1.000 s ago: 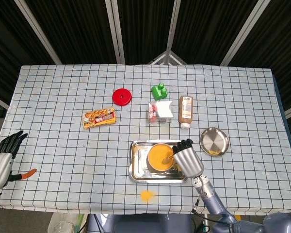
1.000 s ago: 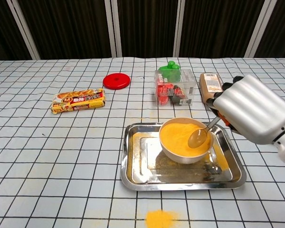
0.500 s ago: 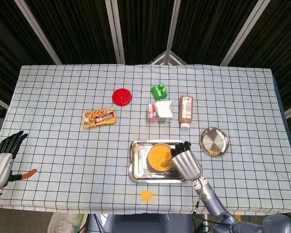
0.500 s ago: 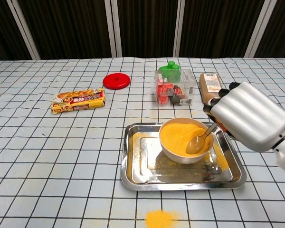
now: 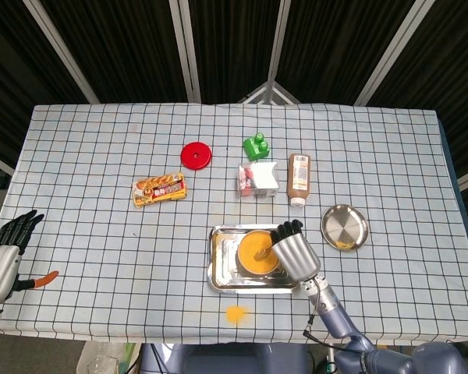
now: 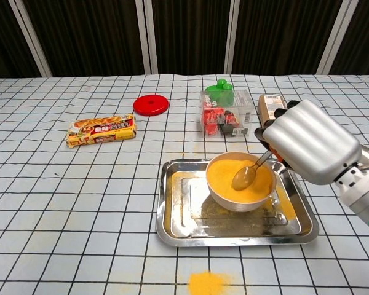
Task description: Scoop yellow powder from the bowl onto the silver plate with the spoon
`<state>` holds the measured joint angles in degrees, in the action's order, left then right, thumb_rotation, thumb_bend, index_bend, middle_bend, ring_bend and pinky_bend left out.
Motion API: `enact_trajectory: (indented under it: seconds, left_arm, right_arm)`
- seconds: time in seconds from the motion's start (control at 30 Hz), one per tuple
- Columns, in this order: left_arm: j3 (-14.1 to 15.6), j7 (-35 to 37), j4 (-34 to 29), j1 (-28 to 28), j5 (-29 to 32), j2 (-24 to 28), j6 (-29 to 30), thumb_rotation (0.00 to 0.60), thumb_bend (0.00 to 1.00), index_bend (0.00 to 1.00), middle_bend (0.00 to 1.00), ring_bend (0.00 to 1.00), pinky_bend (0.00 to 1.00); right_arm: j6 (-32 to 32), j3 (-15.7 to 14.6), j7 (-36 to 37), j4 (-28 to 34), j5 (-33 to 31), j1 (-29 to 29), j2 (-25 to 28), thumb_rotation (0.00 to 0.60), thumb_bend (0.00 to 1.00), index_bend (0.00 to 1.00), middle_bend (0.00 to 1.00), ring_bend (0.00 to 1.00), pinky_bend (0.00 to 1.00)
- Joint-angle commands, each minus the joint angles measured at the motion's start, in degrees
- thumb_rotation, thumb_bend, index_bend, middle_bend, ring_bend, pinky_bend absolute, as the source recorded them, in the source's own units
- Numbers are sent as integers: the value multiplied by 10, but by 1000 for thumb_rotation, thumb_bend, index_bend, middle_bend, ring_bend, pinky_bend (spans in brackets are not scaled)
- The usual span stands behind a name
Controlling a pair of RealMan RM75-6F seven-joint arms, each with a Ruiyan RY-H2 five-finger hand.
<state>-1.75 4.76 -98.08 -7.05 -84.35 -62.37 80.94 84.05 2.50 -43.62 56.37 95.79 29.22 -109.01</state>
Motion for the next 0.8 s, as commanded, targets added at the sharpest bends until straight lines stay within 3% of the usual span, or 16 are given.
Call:
enact_trajectory:
  seconds: [0.03,0.43,0.8]
  left_arm:
    - [0,-1,0,0,0,0,0,600,0,0,0,0,0]
    - [-1,-3,0,1,1,-2,2,600,0,0,0,0,0]
    - [1,-3,0,2,-6,-3,7,600,0,0,0,0,0]
  right_arm:
    - [-2,4,5,-7,1,4,-1,600,677,785,595,505,504]
    - [9,14,0,15,11,6,15,600,677,785,595,504,504]
    - [16,-16,-23,35,25,-23,39,600,678,785,595,504,504]
